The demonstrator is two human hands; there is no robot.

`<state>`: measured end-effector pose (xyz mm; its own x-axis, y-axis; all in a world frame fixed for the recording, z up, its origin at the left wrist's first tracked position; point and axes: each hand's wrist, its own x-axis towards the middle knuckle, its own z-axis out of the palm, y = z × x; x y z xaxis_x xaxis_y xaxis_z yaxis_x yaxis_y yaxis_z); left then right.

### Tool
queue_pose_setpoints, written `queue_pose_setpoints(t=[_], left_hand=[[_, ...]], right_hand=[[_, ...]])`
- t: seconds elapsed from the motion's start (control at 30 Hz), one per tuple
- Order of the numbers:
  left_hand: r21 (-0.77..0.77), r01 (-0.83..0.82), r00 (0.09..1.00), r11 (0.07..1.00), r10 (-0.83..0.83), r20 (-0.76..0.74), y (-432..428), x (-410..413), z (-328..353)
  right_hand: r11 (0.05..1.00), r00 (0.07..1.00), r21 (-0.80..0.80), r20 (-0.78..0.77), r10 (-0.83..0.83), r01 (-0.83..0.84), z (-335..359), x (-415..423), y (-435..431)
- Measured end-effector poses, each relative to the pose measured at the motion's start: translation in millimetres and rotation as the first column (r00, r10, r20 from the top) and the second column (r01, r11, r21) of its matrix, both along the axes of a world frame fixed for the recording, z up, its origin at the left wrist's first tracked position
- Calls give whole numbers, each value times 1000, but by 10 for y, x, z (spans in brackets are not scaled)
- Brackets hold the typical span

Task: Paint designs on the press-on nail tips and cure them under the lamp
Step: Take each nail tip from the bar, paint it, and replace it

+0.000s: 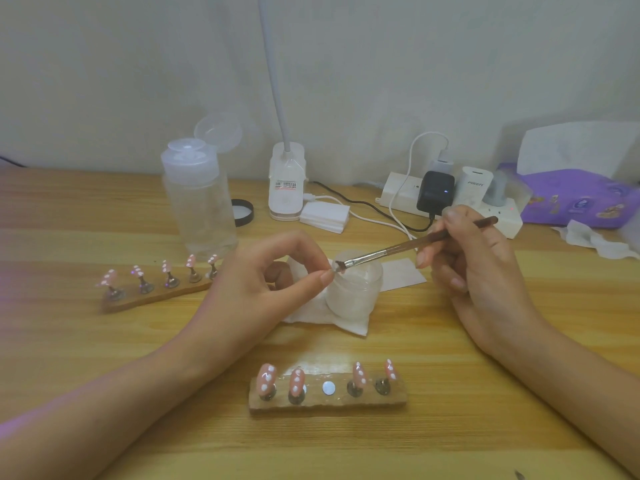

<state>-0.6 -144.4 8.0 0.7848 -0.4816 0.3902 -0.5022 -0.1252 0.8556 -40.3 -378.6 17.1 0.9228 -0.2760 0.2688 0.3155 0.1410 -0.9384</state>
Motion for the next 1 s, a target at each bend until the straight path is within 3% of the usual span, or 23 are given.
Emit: queue_pose_setpoints(t=[0.17,0.37,0.77,1.0], left_hand=[[2,-4,1000,1000,4,0,-3,3,-2],[2,5,1000,1000,-5,8,4,3,4],[-6,11,1000,1000,-11,2,1,13,-6],[4,17,1000,1000,-17,21,-2,31,-26]], right_hand=[[997,997,-15,-31,-71,71,-16,7,-9],[1000,1000,-10,17,0,1,5,-14,13],[996,997,-40,-6,-78,78,-23,-1,2],[958,963,100,-11,-270,269,59,-21,-56]])
